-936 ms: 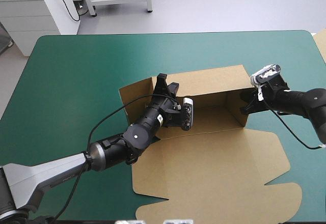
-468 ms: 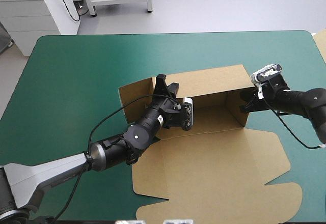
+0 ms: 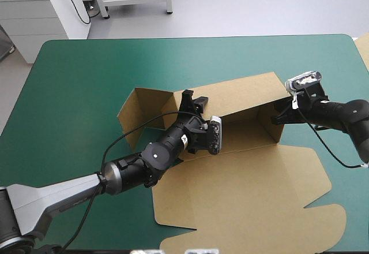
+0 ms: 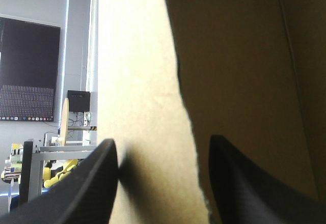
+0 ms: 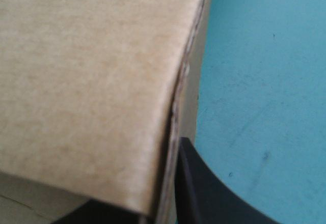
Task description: Fold the box
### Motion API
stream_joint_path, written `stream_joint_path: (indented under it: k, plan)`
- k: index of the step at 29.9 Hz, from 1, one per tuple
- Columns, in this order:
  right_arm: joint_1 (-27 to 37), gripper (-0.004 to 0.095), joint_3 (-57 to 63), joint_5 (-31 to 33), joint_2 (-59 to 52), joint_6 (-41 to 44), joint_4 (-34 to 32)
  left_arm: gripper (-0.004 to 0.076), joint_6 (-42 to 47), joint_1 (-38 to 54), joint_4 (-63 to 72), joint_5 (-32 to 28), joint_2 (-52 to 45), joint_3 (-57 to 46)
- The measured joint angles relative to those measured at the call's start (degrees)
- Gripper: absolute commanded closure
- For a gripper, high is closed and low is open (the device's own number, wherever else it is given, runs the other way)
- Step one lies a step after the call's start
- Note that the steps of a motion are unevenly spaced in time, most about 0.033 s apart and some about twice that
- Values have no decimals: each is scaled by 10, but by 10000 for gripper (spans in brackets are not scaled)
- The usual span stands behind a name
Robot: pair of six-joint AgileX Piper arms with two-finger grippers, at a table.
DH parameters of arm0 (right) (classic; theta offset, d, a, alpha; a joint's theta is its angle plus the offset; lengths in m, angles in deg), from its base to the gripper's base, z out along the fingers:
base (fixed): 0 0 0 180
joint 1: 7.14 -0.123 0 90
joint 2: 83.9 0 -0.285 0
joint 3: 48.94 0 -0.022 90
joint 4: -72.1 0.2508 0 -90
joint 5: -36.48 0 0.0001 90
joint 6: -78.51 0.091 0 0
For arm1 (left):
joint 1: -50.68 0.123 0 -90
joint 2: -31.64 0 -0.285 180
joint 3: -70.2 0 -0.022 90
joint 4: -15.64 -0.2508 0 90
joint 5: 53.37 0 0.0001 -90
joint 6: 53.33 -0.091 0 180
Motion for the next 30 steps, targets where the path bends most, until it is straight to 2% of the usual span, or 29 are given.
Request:
stream_joint_path:
  k: [17,21,25,29,30]
  plan:
    - [0,906,0,-28,0,60,-26,358,1,-95,17,55,-88,15]
    - [0,907,0,-29,0,75,-29,463,1,-120,19,81,-104,15]
    - [0,906,0,-32,0,87,-30,573,1,-150,42,140,-128,15]
    - [0,906,0,-32,0,96,-31,728,1,-160,75,178,-156,15]
    - [0,907,0,-32,0,98,-32,728,1,-158,79,188,-163,15]
